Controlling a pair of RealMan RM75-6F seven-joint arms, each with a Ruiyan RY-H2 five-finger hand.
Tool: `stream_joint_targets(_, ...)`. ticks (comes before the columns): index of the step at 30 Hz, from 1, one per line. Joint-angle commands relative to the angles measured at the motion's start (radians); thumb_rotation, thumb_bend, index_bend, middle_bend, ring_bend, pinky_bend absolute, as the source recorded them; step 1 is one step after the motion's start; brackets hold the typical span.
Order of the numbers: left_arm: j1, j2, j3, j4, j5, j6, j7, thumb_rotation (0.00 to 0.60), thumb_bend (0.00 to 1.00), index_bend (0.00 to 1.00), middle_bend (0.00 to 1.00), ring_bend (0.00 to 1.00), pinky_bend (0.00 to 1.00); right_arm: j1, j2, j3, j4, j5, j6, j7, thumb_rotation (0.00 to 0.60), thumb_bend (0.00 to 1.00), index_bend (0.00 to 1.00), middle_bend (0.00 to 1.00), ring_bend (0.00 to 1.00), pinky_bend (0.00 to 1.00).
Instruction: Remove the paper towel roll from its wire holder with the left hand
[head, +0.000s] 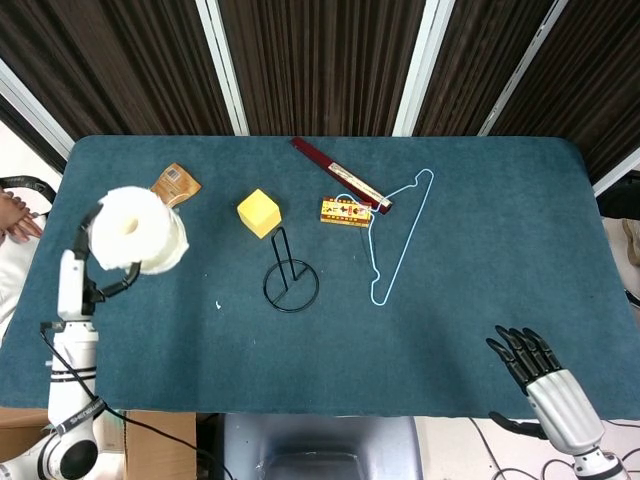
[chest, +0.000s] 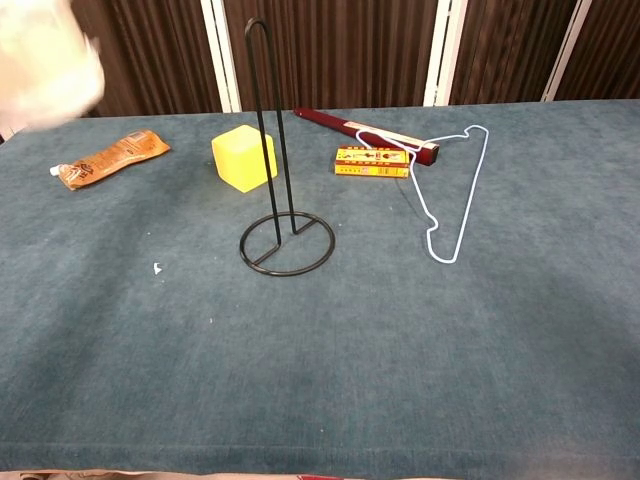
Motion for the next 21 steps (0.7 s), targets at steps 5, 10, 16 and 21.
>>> stream_joint_targets(5,-0.015,-0.215,0.145,0.283,0.084,-0.025,-0.044,0.600,0.59,0.70,0.66,0.59,0.33,0.004,-0.003,0.002,-0.001,0.004,-0.013,-0.007,0.600,0.05,0.00,0.00,0.00,0.00)
stream_joint_targets(10,-0.027,-0.295,0.161,0.370,0.091,-0.023,-0.032,0.600,0.53,0.49,0.50,0.37,0.06,0.003,0.001,-0.001,-0.003,0.001,-0.012,-0.006,0.600,0.05,0.00,0.00,0.00,0.00)
stream_joint_targets(16,-0.035,-0.325,0.164,0.394,0.040,-0.082,0.021,0.600,0.43,0.00,0.03,0.00,0.00,0.004,0.003,-0.001,0.002,-0.001,-0.010,0.001,0.600,0.06,0.00,0.00,0.00,0.00)
stream_joint_targets(21,-0.031,-0.276,0.180,0.338,0.058,-0.090,0.040,0.600,0.38,0.00,0.00,0.00,0.01,0.004,0.001,0.000,0.002,0.002,-0.014,-0.005,0.600,0.06,0.00,0.00,0.00,0.00)
